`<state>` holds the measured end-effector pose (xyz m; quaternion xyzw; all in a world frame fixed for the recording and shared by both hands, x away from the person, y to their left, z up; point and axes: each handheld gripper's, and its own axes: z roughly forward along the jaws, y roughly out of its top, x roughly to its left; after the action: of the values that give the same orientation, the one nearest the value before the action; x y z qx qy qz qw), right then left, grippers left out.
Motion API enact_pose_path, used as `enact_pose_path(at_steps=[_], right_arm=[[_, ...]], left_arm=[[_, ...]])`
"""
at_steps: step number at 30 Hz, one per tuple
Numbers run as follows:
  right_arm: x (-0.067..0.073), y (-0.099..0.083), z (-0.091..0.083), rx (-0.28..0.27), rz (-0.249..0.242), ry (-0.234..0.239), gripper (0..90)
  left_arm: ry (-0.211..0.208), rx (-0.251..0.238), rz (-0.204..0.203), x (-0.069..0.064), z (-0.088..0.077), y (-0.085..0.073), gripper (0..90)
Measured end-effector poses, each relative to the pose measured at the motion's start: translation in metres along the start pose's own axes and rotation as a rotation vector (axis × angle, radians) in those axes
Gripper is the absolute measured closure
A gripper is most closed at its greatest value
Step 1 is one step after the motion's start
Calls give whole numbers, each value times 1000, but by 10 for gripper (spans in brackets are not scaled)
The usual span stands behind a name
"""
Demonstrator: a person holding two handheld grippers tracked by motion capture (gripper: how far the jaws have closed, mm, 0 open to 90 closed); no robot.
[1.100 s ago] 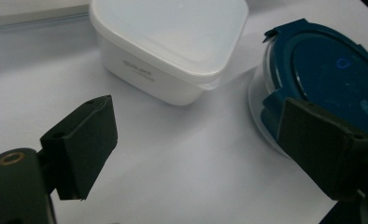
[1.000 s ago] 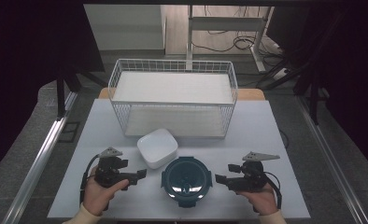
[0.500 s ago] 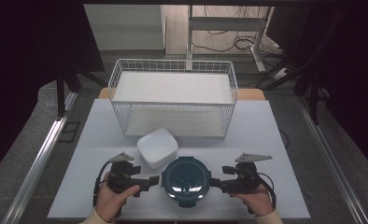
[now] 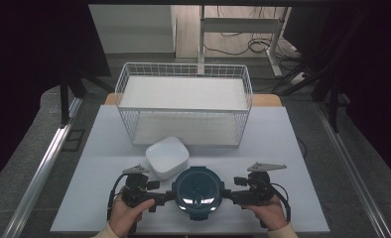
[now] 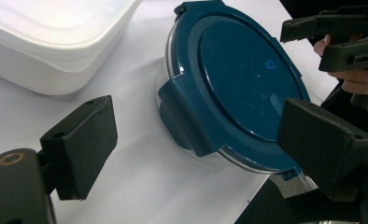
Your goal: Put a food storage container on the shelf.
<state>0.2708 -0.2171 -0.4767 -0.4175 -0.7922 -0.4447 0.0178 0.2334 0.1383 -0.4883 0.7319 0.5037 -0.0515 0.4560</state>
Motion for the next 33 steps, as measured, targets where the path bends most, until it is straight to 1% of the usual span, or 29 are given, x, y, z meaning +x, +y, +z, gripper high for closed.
enact_pose_path(at_steps=[4, 5, 7, 8, 9, 11, 13, 18, 21, 24, 25, 28, 31, 32, 33], right_arm=[[0, 0, 3, 4, 28, 18, 129], [0, 0, 3, 4, 28, 18, 129], [0, 0, 5, 2, 51, 37, 123], [0, 0, 5, 2, 51, 37, 123], [0, 1, 6, 3, 62, 46, 121], [0, 1, 6, 6, 65, 50, 120], [1, 1, 9, 11, 71, 52, 117], [2, 1, 11, 14, 82, 61, 112], [3, 1, 12, 16, 94, 74, 112], [3, 2, 13, 18, 101, 76, 113], [3, 2, 14, 18, 108, 83, 112], [3, 3, 16, 18, 123, 89, 109], [2, 3, 19, 22, 144, 100, 109], [2, 3, 19, 22, 144, 100, 109], [2, 3, 20, 24, 145, 99, 109]], left_arm=[[-13, -8, -25, 0, 4, -1, 117], [-13, -8, -25, 0, 4, -1, 117], [-18, -12, -35, 0, 7, -2, 118], [-18, -12, -35, 0, 7, -2, 122], [-21, -17, -37, 0, 7, -2, 126], [-23, -25, -41, 1, 7, -2, 128], [-39, -33, -57, 2, 6, -2, 129], [-47, -29, -66, 3, 8, -2, 129], [-54, -28, -72, 4, 10, -2, 130], [-63, -30, -86, 4, 11, -2, 131], [-71, -38, -95, 4, 12, -3, 134], [-77, -42, -103, 4, 15, -3, 137], [-101, -36, -129, 5, 20, -3, 139], [-106, -33, -134, 6, 21, -4, 139], [-113, -30, -147, 7, 23, -4, 139]])
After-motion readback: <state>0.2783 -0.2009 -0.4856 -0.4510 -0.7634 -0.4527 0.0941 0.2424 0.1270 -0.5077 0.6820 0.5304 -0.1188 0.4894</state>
